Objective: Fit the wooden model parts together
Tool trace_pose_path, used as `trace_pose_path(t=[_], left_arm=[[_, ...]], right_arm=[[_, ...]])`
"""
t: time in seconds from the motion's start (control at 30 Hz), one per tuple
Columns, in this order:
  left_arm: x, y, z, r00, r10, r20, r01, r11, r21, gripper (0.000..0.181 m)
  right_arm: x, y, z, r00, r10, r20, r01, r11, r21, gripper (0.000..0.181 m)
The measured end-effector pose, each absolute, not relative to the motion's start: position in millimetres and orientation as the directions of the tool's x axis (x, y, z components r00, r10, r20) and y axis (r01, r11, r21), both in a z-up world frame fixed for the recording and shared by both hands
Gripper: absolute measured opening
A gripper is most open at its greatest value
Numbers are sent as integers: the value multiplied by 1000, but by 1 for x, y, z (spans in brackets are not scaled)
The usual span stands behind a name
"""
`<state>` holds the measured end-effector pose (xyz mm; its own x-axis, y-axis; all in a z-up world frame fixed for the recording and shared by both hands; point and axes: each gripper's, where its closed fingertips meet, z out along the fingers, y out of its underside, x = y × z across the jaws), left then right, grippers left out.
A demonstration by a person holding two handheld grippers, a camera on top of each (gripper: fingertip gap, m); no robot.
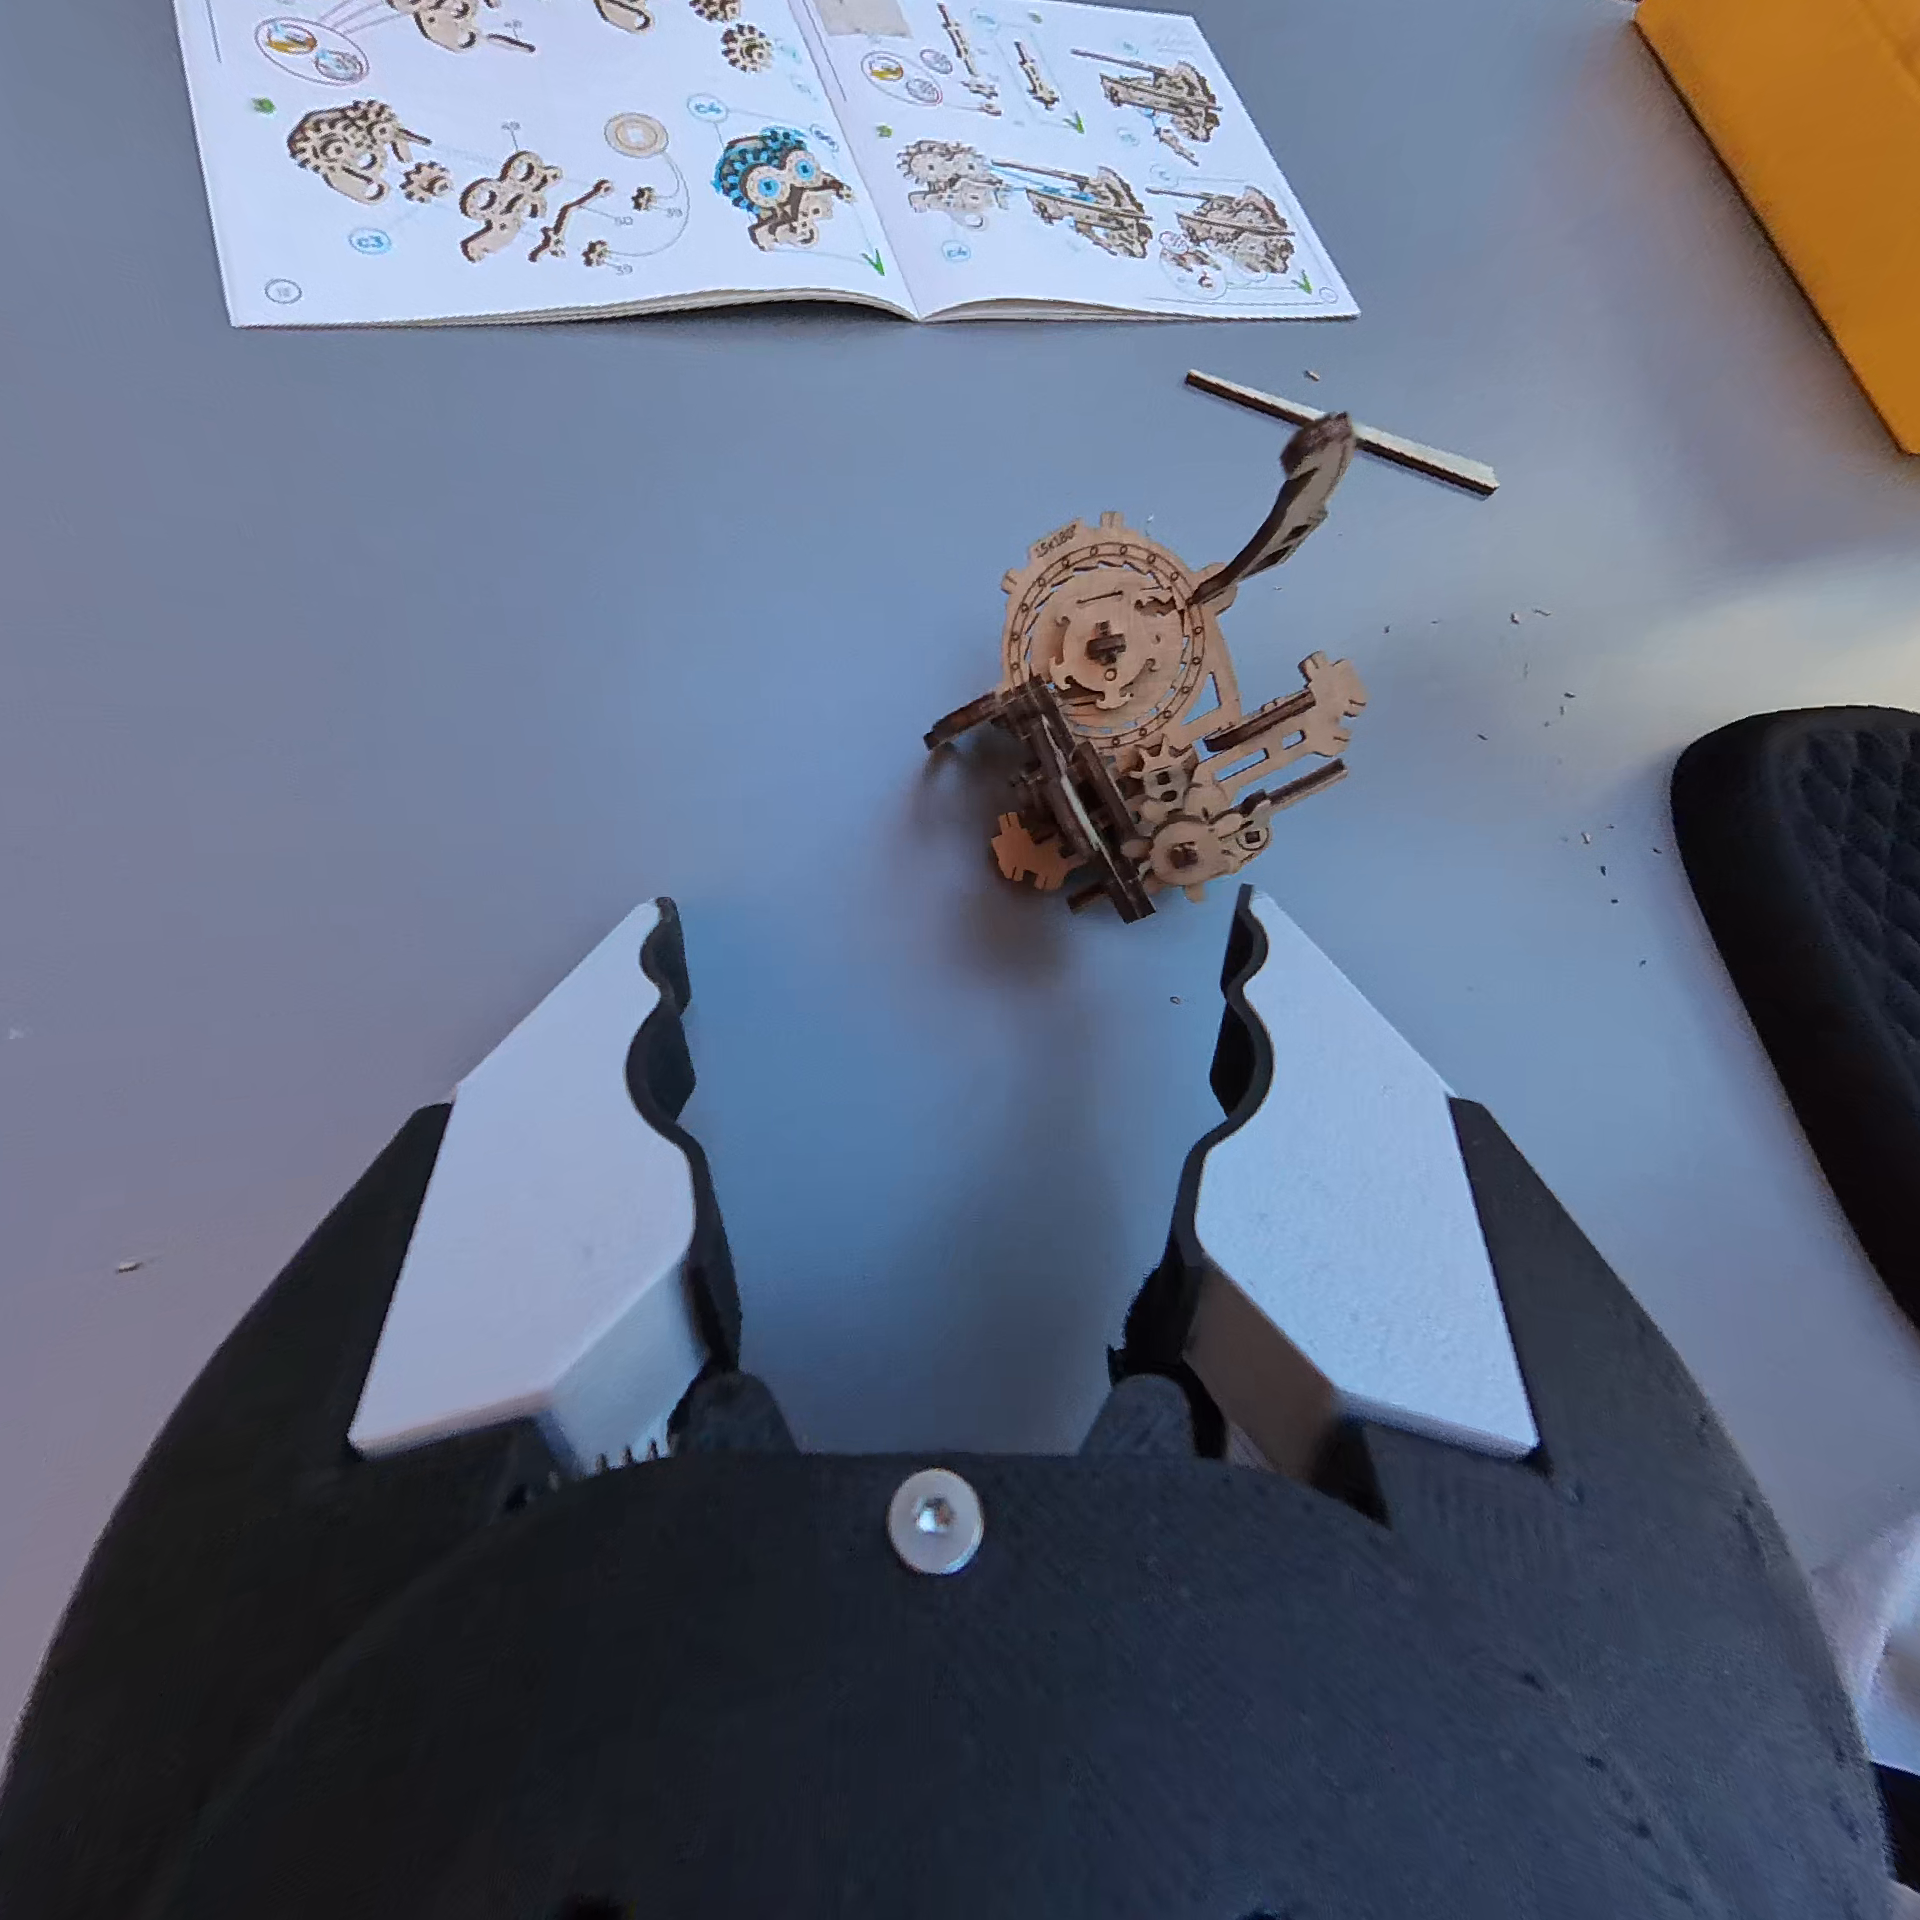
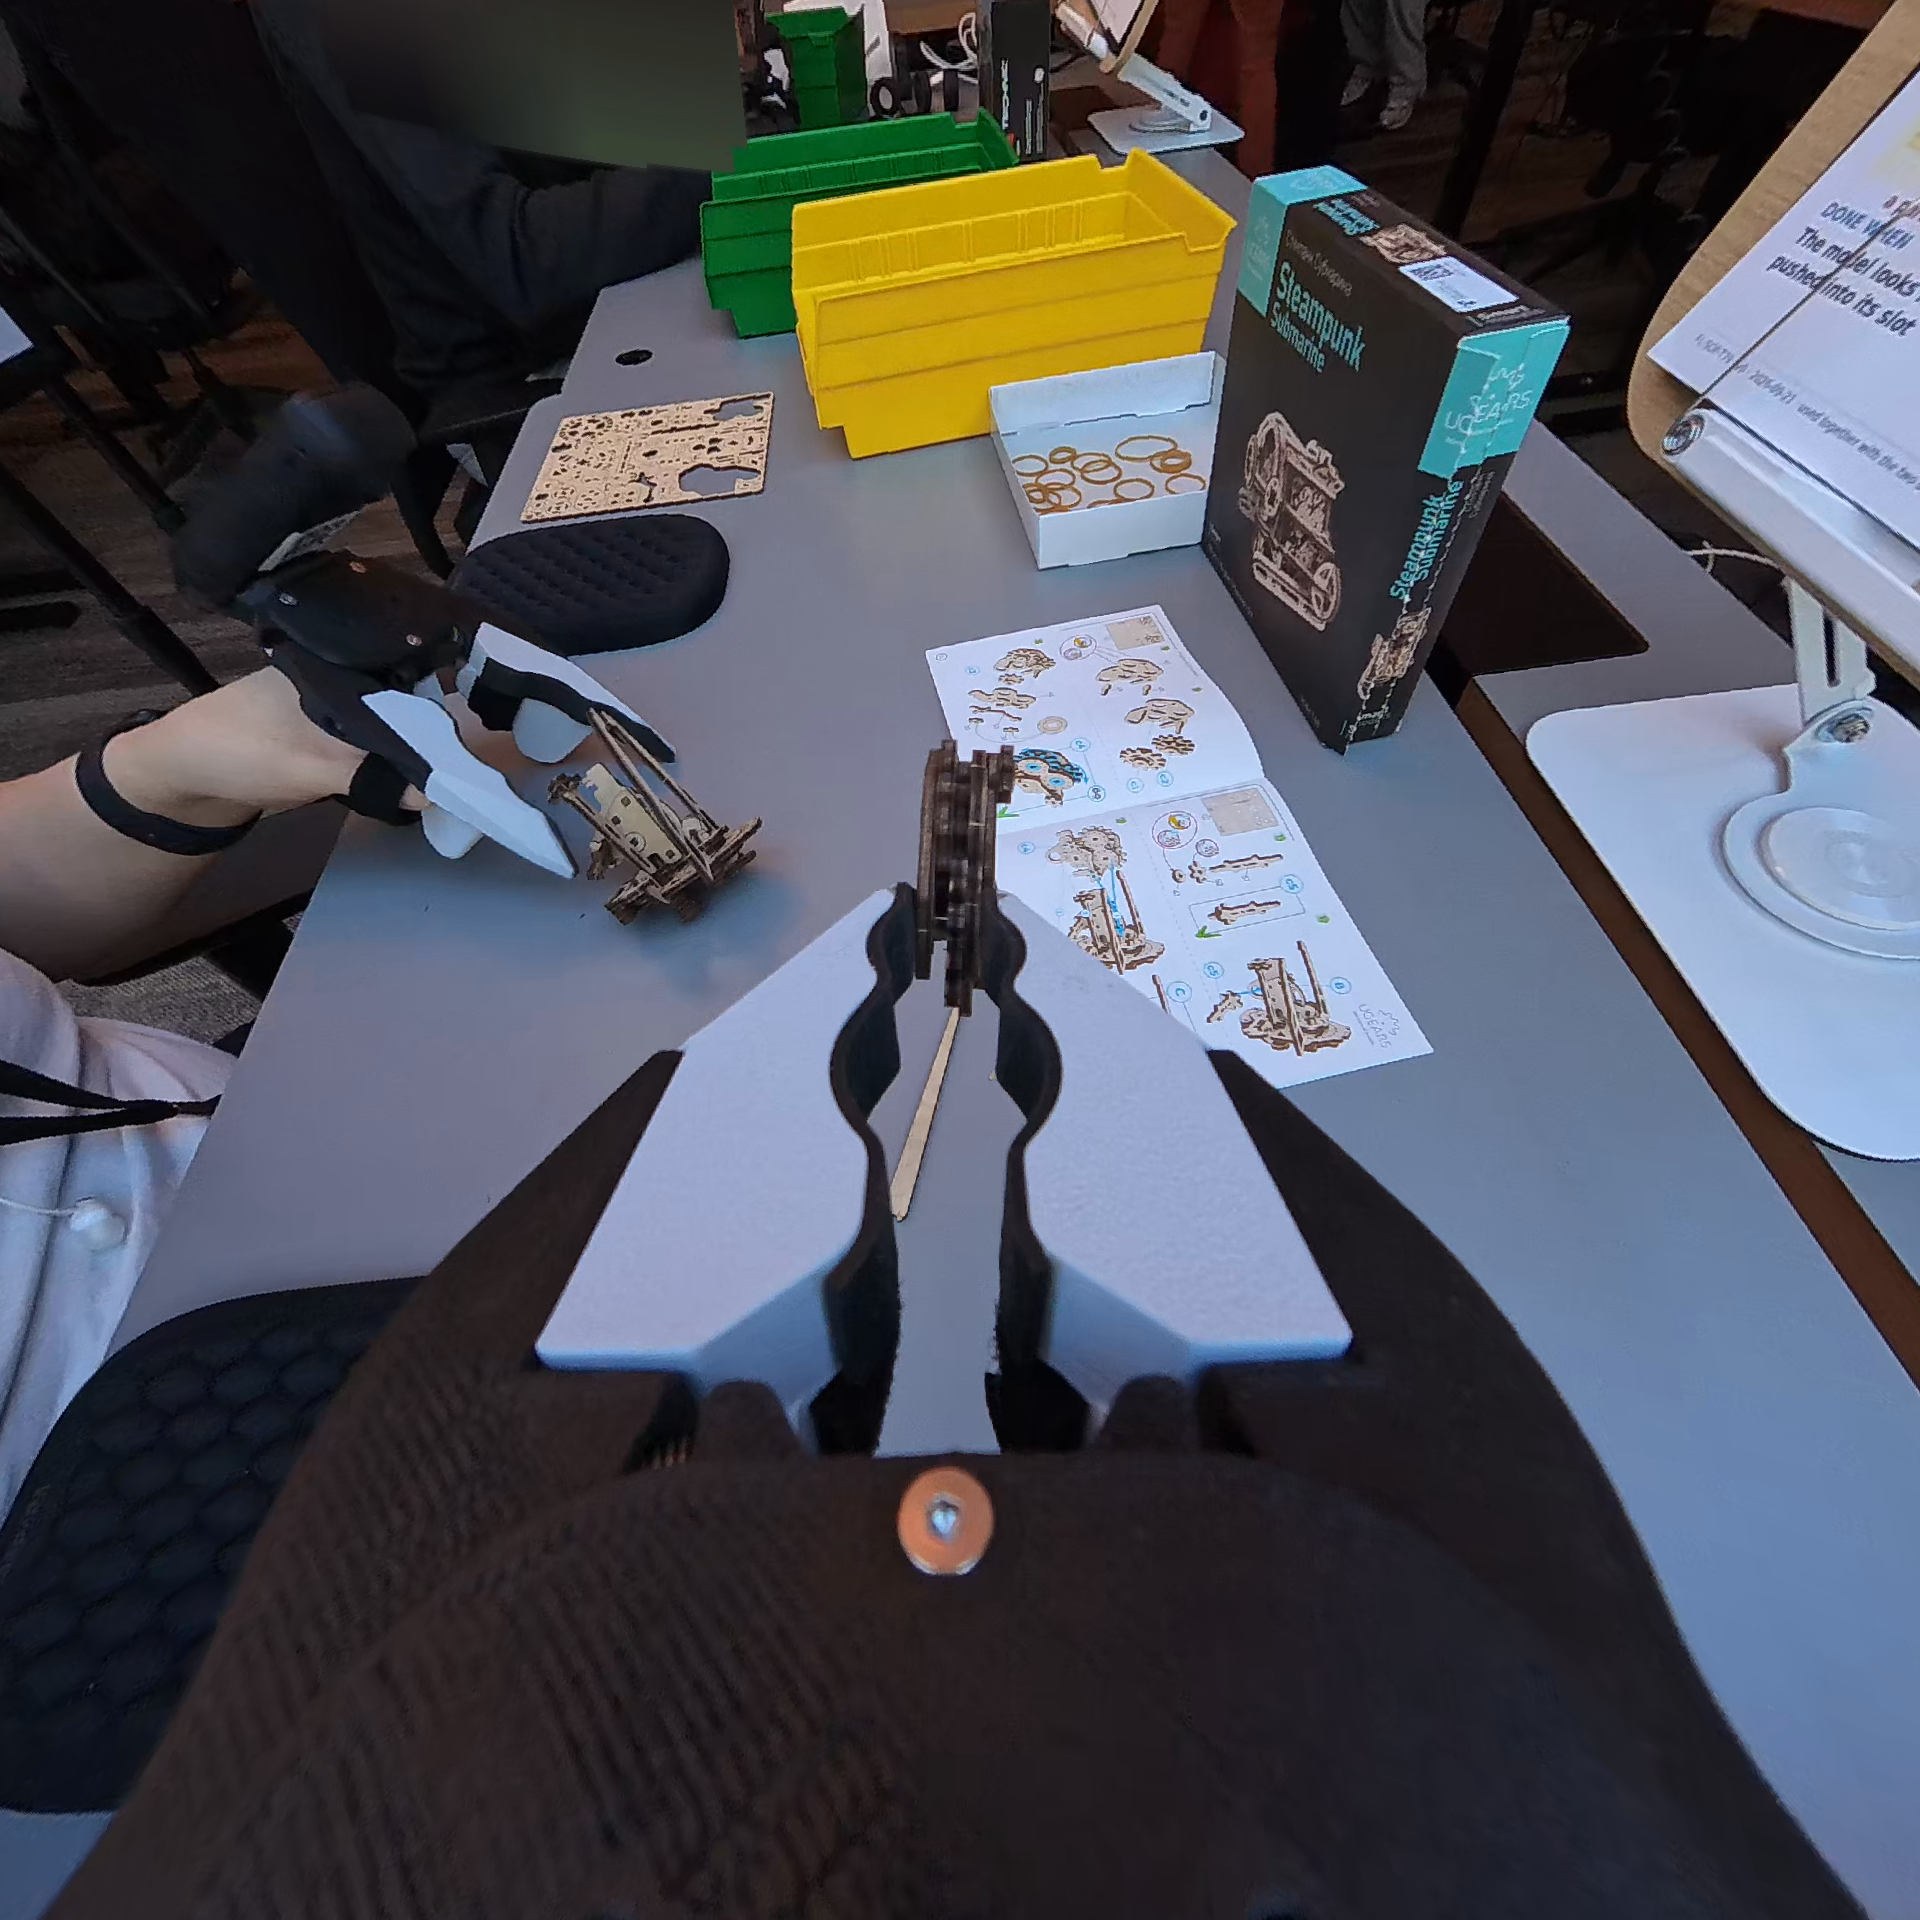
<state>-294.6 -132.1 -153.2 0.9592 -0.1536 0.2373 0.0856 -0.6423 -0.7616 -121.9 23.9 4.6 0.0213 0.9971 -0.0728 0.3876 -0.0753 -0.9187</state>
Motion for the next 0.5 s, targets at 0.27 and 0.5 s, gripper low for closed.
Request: trace_pose_path(t=[0.27,0.5], left_arm=[[-300,-126,-160,985,-122,121,12,-653,-757,102],[-321,-126,-160,990,-79,121,40,-654,-756,98]], right_arm=[[-120,27,4,30,997,-75,389,-81,-918,10],[-119,28,3,31,997,-76,391,-82,-917,10]])
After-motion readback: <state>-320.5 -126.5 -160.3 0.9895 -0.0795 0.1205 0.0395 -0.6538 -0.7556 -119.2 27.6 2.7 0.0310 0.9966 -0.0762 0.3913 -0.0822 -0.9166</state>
